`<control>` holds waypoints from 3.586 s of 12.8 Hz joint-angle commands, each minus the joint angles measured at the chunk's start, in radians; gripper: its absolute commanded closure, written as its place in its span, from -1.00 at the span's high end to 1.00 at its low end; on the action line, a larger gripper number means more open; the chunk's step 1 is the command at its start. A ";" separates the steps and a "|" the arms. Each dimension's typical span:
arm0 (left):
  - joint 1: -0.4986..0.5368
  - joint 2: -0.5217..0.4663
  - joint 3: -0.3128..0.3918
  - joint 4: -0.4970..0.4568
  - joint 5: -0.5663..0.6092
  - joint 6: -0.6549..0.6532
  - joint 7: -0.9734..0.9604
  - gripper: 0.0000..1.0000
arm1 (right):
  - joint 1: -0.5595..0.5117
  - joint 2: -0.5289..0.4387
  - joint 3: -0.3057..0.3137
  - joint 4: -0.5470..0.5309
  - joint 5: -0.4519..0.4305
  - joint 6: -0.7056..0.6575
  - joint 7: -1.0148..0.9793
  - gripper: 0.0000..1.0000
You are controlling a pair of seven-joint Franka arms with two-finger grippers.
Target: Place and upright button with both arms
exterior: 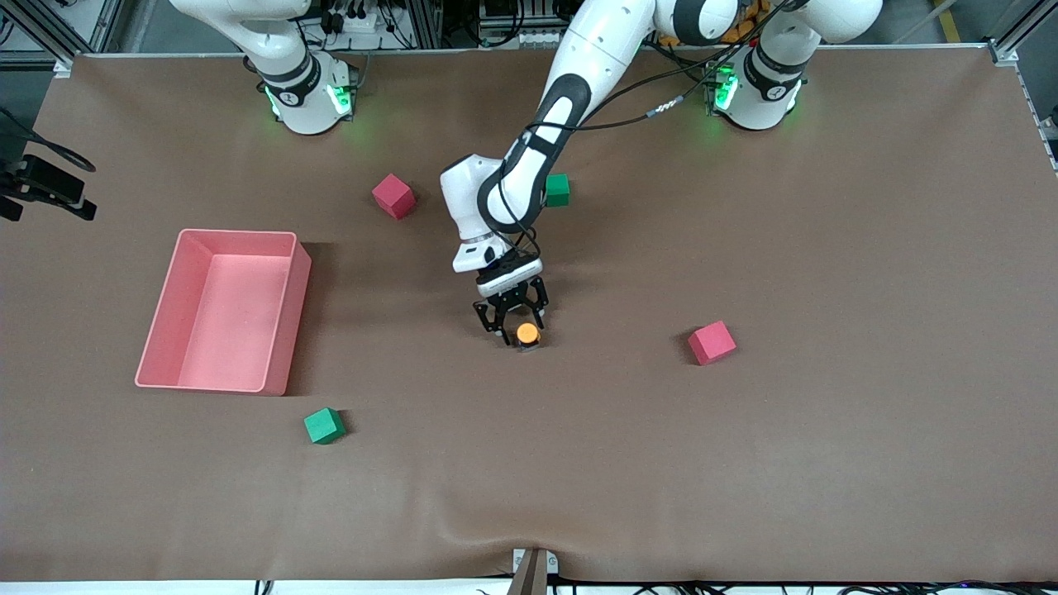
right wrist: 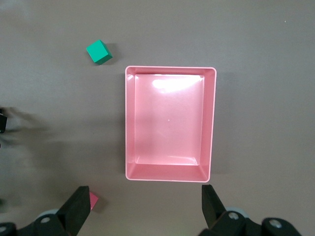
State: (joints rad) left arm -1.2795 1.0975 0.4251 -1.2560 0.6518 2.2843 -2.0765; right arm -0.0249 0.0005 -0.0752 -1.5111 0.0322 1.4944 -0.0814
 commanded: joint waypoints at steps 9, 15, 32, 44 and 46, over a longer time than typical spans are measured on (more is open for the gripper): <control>0.025 -0.401 -0.020 -0.008 -0.443 -0.250 0.425 1.00 | 0.011 0.007 -0.003 0.014 0.012 -0.005 0.019 1.00; 0.276 -0.691 -0.025 -0.010 -0.573 -0.427 0.964 1.00 | 0.013 0.007 -0.003 0.014 0.012 -0.005 0.019 1.00; 0.755 -0.941 -0.026 -0.022 -0.675 -0.810 1.855 1.00 | 0.014 0.007 -0.003 0.014 0.012 -0.006 0.019 1.00; 0.971 -1.143 -0.246 -0.263 -0.652 -0.798 1.901 1.00 | 0.013 0.007 -0.003 0.014 0.012 -0.011 0.019 1.00; 0.974 -1.144 -0.246 -0.257 -0.650 -0.807 1.929 1.00 | 0.013 0.007 -0.003 0.014 0.012 -0.011 0.019 1.00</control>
State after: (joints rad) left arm -0.3202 -0.0143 0.1980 -1.4826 -0.0201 1.4728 -0.1800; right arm -0.0164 0.0048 -0.0748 -1.5099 0.0327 1.4936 -0.0810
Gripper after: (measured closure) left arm 0.000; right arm 0.000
